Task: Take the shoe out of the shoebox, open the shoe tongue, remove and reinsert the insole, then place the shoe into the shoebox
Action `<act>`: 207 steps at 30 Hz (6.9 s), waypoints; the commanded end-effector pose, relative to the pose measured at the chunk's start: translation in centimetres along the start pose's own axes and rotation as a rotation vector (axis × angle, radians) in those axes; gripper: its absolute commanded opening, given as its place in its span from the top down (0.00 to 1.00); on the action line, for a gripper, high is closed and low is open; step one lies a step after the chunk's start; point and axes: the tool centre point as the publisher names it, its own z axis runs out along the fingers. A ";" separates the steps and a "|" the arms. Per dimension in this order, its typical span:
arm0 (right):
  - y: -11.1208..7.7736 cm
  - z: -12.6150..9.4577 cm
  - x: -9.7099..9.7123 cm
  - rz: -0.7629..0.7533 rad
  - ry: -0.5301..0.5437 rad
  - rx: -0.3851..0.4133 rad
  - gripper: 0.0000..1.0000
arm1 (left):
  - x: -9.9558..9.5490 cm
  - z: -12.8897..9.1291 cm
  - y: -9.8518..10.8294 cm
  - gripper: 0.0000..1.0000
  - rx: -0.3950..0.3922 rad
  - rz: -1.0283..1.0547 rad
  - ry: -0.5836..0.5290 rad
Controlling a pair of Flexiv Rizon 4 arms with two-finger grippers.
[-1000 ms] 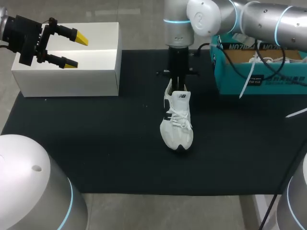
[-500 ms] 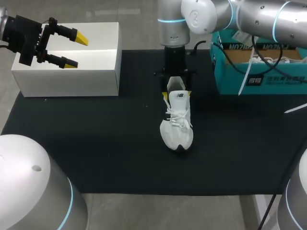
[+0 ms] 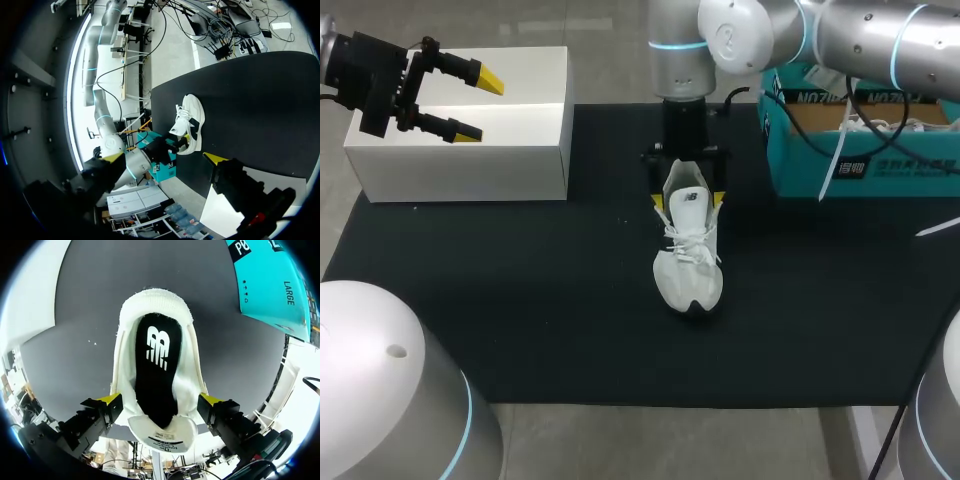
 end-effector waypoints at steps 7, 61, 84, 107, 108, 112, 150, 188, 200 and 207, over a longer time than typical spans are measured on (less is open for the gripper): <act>-3.0 -1.9 -0.8 0.019 -0.010 -0.050 0.00 | 0.0 -0.1 0.1 0.00 0.003 0.000 0.004; -3.9 -2.9 -0.7 -0.121 0.110 -0.285 1.00 | 0.0 -0.1 0.1 0.00 0.003 0.000 0.004; -7.3 -6.7 1.4 -0.995 -0.056 -0.281 1.00 | 0.0 -0.1 0.1 0.00 0.003 0.000 0.004; -3.9 -7.8 1.4 -1.127 -0.498 -0.080 1.00 | 0.0 -0.1 0.1 0.00 0.003 0.000 0.004; -3.8 -7.8 1.5 -1.163 -0.463 -0.131 1.00 | 0.0 -0.1 0.1 0.00 0.003 0.000 0.004; -3.4 -7.4 1.8 -1.246 -0.373 -0.240 1.00 | 0.0 -0.1 0.1 0.00 0.003 0.000 0.004; 3.1 -7.1 -0.8 -1.350 -0.266 -0.331 0.72 | 0.0 -0.1 0.1 0.00 0.003 0.000 0.004; 13.5 0.2 -2.1 -1.389 -0.256 -0.362 0.13 | 0.0 -0.1 0.1 0.00 0.003 0.000 0.004; 12.6 0.5 -2.2 -1.387 -0.324 -0.319 1.00 | 0.0 -0.1 0.1 0.00 0.003 0.000 0.004; 10.0 -2.1 -2.1 -1.326 -0.329 -0.330 1.00 | 0.0 -0.1 0.1 0.00 0.003 0.000 0.004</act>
